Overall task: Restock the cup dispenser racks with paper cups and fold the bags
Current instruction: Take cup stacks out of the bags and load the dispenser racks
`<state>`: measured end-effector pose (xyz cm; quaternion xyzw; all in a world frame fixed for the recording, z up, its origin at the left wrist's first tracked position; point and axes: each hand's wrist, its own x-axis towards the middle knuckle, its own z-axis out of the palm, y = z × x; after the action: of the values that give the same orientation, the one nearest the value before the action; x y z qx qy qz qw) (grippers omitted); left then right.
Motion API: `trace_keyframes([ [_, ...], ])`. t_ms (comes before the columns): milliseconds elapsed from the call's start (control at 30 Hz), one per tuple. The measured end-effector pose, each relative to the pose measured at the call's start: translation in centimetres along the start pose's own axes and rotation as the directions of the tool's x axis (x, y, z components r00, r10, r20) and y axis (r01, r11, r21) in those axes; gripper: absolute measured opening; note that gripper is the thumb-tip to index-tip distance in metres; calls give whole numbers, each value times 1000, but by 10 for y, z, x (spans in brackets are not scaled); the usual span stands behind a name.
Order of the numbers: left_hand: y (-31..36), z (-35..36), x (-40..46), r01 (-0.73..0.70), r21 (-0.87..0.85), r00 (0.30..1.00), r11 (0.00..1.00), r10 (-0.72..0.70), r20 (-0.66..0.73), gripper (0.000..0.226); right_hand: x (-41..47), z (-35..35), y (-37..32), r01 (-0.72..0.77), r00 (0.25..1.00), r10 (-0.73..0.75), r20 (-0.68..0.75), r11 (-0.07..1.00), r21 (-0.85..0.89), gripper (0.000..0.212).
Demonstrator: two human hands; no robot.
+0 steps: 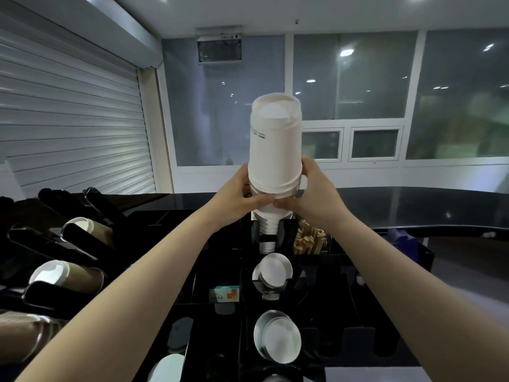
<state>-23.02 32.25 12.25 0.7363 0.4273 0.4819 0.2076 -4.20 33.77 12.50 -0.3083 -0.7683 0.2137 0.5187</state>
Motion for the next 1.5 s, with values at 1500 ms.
trace_keyframes([
  [1500, -29, -14, -119, 272, 57, 962, 961, -270, -42, 54, -100, 37, 17, -159, 967, 215, 136, 929, -335, 69],
])
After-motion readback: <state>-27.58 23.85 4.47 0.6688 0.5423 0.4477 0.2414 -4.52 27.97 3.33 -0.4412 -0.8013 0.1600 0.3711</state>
